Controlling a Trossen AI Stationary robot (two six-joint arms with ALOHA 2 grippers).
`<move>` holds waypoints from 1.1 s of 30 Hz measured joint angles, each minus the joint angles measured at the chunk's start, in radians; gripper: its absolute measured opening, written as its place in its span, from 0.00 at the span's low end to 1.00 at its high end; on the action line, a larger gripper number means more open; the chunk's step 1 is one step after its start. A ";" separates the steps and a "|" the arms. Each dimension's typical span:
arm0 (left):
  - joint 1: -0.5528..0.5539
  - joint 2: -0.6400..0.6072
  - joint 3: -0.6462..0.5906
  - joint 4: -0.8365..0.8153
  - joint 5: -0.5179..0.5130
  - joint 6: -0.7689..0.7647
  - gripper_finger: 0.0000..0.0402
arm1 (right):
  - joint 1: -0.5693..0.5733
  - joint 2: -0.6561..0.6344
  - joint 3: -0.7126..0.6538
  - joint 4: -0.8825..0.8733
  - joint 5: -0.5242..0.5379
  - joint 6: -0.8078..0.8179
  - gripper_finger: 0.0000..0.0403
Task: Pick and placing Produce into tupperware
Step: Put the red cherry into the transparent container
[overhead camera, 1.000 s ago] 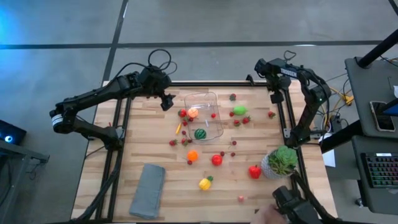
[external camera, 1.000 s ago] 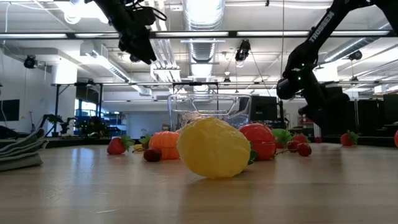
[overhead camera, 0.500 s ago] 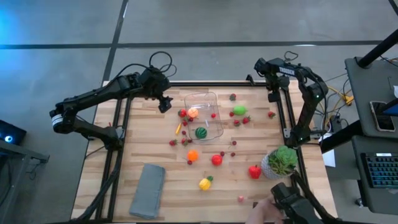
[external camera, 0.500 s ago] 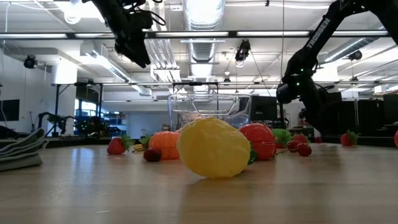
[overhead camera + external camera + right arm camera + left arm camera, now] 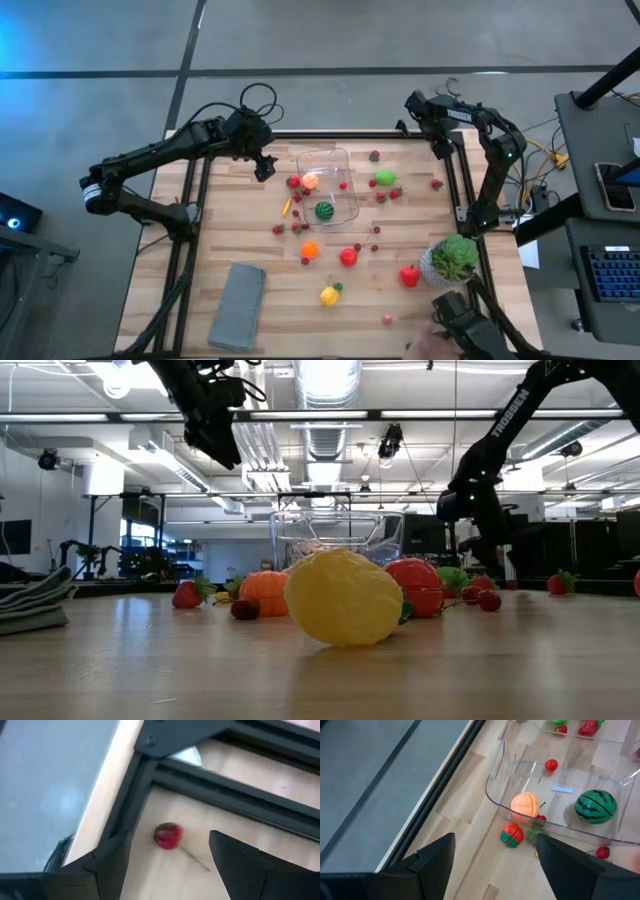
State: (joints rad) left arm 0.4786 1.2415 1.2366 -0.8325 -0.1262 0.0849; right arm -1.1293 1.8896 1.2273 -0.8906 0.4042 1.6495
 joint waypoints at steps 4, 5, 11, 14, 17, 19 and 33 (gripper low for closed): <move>0.000 0.000 0.000 0.000 0.004 0.003 0.65 | 0.005 -0.001 0.007 0.012 -0.081 -0.122 0.65; 0.000 -0.001 0.000 -0.002 0.009 0.004 0.65 | 0.006 -0.002 0.008 0.018 -0.086 -0.146 0.65; 0.000 -0.019 0.000 -0.022 0.023 0.005 0.65 | -0.003 -0.003 0.007 0.014 -0.117 0.002 0.65; 0.000 -0.033 0.000 -0.026 0.023 0.005 0.65 | -0.004 -0.003 0.003 0.009 -0.116 0.183 0.65; 0.000 -0.047 0.000 -0.033 0.023 0.005 0.65 | -0.006 -0.003 0.001 0.009 -0.116 0.329 0.65; 0.000 -0.050 0.000 -0.035 0.024 0.005 0.65 | -0.008 -0.003 -0.001 0.006 -0.116 0.370 0.65; 0.000 -0.051 0.000 -0.047 0.027 0.008 0.65 | -0.012 -0.004 -0.041 -0.096 -0.122 0.773 0.65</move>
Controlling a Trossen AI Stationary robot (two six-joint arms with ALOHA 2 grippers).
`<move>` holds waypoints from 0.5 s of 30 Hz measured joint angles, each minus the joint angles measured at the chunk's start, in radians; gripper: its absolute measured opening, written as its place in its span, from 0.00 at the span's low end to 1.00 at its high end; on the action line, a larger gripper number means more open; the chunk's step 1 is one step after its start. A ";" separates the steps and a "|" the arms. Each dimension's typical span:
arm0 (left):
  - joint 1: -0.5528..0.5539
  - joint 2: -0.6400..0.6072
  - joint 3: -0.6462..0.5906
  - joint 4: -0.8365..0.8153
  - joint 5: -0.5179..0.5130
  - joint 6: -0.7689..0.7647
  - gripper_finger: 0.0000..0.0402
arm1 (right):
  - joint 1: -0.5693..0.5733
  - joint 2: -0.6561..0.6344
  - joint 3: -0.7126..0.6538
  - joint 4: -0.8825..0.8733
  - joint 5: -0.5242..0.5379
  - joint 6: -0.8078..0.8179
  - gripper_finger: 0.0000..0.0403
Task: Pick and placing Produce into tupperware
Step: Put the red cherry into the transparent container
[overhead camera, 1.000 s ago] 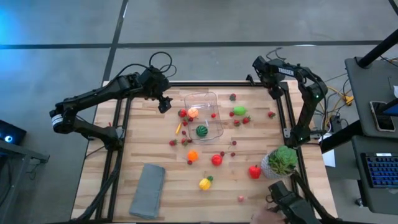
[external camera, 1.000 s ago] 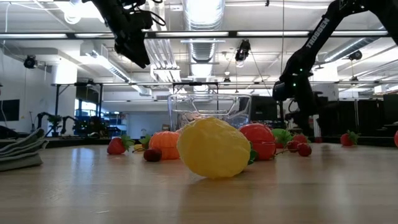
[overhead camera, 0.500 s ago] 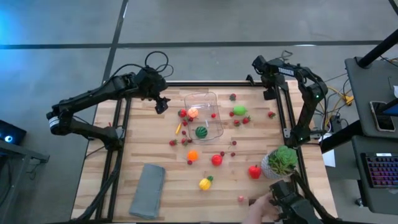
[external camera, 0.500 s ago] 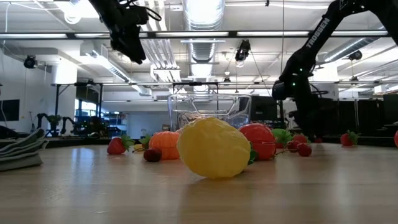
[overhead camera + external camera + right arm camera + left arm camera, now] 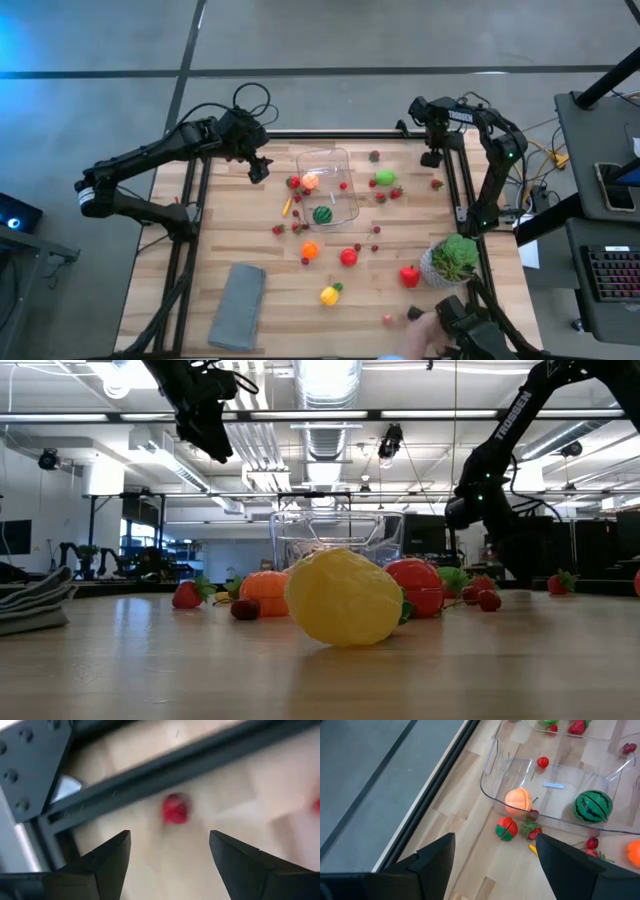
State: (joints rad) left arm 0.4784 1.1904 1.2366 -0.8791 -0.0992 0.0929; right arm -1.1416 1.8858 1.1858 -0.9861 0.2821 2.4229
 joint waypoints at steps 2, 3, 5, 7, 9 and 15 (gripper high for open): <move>0.000 0.000 0.000 0.002 0.000 0.005 0.65 | 0.000 0.000 0.000 0.002 -0.003 0.012 0.65; 0.000 0.002 0.000 0.004 0.000 0.014 0.65 | 0.000 0.000 -0.001 0.001 0.001 -0.006 0.65; 0.000 0.007 0.000 0.004 -0.001 0.023 0.65 | 0.000 0.000 -0.001 0.001 -0.002 -0.040 0.65; 0.000 0.010 0.000 0.006 -0.001 0.024 0.65 | 0.000 0.000 -0.003 -0.009 -0.043 -0.077 0.65; 0.000 0.012 0.000 0.006 -0.001 0.026 0.65 | 0.003 0.000 -0.013 -0.007 -0.130 -0.090 0.65; 0.000 0.013 0.000 0.006 -0.003 0.028 0.65 | 0.052 -0.003 -0.026 -0.007 -0.171 -0.086 0.65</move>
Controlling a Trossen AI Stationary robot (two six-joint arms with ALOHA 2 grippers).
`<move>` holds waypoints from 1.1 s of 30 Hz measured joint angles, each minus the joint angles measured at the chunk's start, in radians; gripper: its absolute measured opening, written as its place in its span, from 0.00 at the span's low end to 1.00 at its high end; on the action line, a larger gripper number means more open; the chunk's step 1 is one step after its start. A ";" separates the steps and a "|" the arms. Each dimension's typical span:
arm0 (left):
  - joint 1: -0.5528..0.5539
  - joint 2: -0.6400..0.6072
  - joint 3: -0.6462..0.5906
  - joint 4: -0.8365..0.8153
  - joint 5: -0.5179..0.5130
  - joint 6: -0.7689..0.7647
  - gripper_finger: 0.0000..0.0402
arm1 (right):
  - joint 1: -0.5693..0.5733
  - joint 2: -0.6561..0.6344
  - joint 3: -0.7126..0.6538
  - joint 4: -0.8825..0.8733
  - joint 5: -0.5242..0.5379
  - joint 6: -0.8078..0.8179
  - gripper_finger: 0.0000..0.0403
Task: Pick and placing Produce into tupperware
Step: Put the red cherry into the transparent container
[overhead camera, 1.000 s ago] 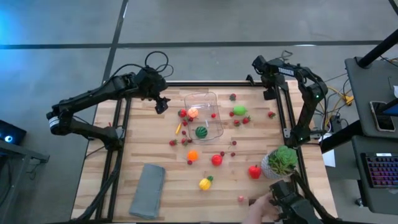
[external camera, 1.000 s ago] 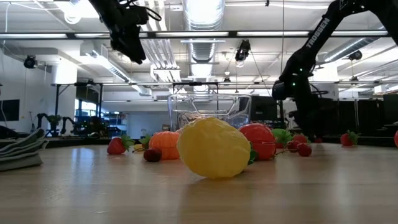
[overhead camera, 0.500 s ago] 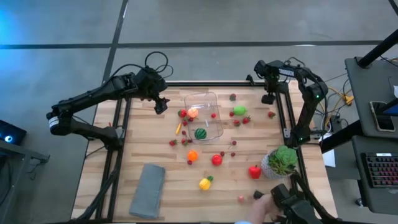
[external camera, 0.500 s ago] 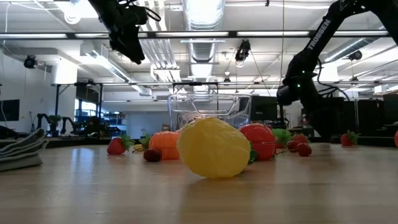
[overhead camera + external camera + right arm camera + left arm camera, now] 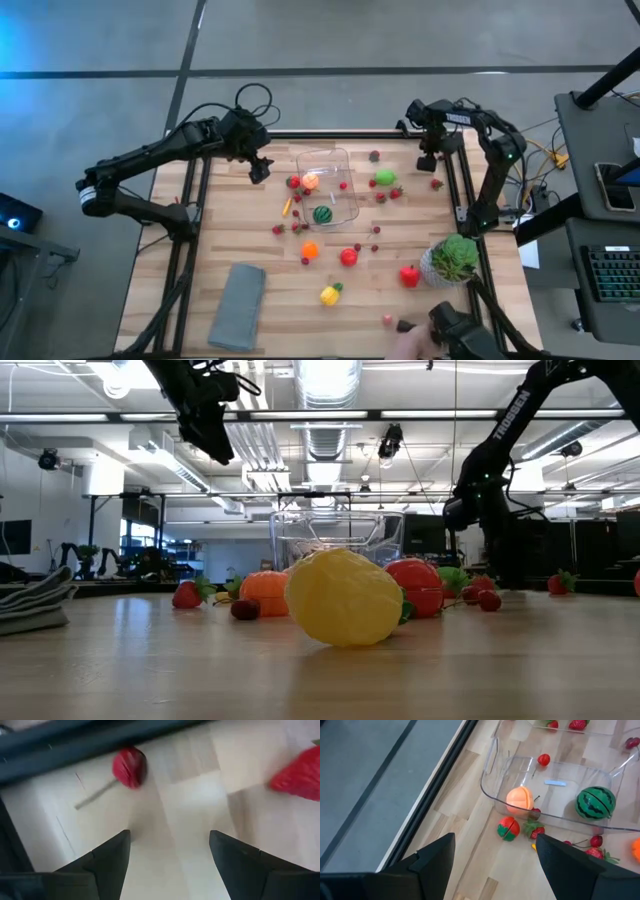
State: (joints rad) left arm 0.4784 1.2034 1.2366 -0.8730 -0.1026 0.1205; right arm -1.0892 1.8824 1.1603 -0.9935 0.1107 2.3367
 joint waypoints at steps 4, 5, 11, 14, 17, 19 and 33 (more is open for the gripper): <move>0.000 -0.002 0.000 -0.001 0.000 0.000 0.65 | 0.018 -0.012 0.035 -0.005 0.072 -0.029 0.65; 0.000 -0.003 0.000 -0.003 0.000 0.000 0.65 | 0.016 -0.021 0.050 -0.020 0.109 -0.055 0.65; 0.000 -0.008 0.000 -0.016 0.001 -0.001 0.65 | 0.009 -0.030 0.130 -0.280 0.419 -0.127 0.65; 0.000 -0.008 0.000 -0.027 0.001 -0.001 0.65 | 0.010 -0.029 0.119 -0.321 0.435 -0.084 0.65; 0.000 -0.008 0.000 -0.025 0.003 -0.001 0.65 | 0.009 -0.025 0.087 -0.295 0.429 -0.092 0.65; 0.000 -0.007 0.000 -0.026 0.003 -0.001 0.65 | 0.009 -0.015 0.068 -0.292 0.412 -0.094 0.65; 0.000 0.025 0.000 -0.015 0.000 -0.010 0.65 | 0.030 -0.012 -0.047 -0.061 0.278 -0.245 0.65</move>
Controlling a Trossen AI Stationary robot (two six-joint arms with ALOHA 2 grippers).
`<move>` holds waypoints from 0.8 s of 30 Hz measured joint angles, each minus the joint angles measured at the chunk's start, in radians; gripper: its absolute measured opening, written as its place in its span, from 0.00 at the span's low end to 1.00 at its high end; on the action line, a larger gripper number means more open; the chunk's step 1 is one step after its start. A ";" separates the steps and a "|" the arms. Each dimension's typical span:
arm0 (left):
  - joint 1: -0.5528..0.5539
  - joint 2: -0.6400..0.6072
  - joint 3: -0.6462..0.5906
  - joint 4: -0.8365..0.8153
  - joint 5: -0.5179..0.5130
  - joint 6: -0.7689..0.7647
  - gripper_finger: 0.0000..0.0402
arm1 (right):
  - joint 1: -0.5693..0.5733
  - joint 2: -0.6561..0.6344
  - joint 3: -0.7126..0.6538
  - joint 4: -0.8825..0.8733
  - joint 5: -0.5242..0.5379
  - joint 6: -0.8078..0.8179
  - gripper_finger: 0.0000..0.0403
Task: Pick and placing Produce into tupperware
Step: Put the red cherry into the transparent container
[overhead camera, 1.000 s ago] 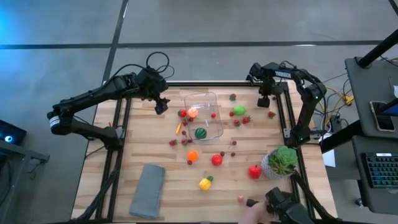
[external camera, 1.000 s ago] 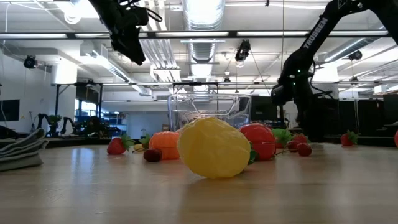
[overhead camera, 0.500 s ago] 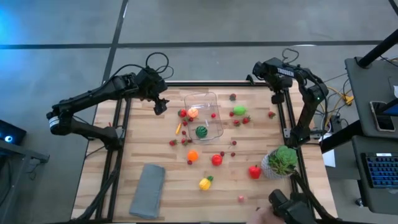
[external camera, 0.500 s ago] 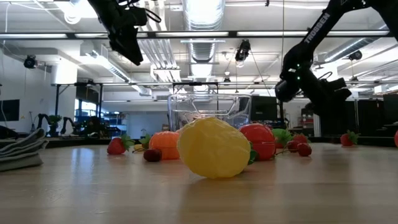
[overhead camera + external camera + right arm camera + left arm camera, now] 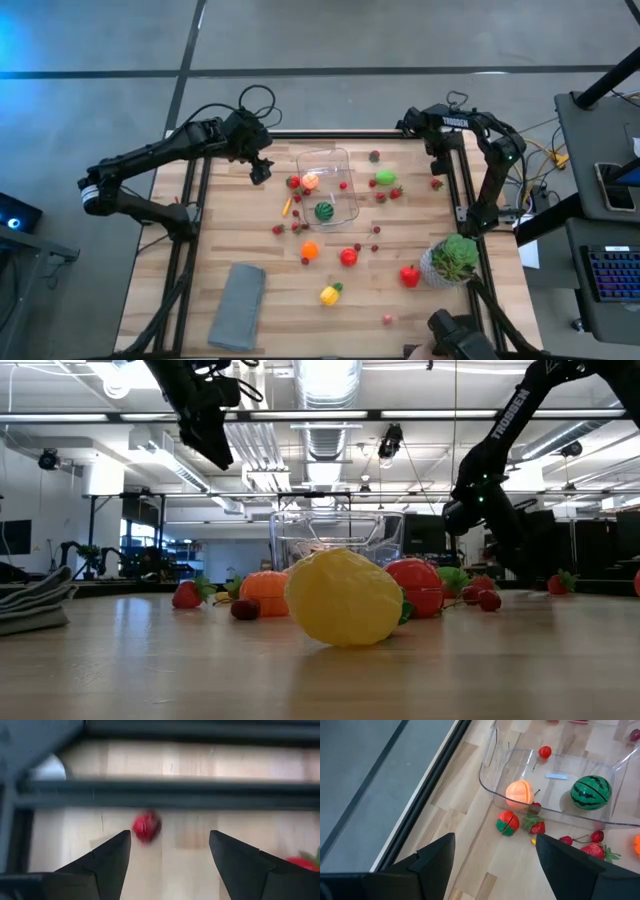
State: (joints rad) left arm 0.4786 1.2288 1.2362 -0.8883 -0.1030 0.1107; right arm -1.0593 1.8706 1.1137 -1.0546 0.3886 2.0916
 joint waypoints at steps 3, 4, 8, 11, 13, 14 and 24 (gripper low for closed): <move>0.000 0.015 0.000 -0.002 0.000 -0.001 0.65 | 0.009 0.000 -0.017 0.016 -0.007 -0.053 0.65; 0.000 0.021 0.000 -0.002 0.000 0.000 0.65 | 0.009 0.000 -0.018 0.016 -0.004 -0.077 0.65; 0.000 0.029 0.000 0.035 -0.001 0.001 0.65 | 0.007 -0.001 -0.023 0.014 0.001 -0.130 0.65; -0.001 0.029 0.000 0.083 -0.005 0.000 0.65 | 0.008 -0.001 -0.022 0.016 0.000 -0.122 0.65; -0.001 0.029 0.000 0.112 -0.006 0.000 0.65 | 0.008 -0.001 -0.020 0.016 -0.001 -0.113 0.65; -0.001 0.029 0.000 0.128 -0.007 0.001 0.65 | 0.008 -0.001 -0.017 0.016 -0.003 -0.108 0.65; -0.001 0.060 -0.001 0.210 -0.009 0.001 0.65 | 0.007 -0.001 -0.011 0.018 -0.026 -0.102 0.65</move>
State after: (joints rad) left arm 0.4778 1.2891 1.2354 -0.6783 -0.1120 0.1116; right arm -1.0519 1.8698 1.1023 -1.0366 0.3626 1.9892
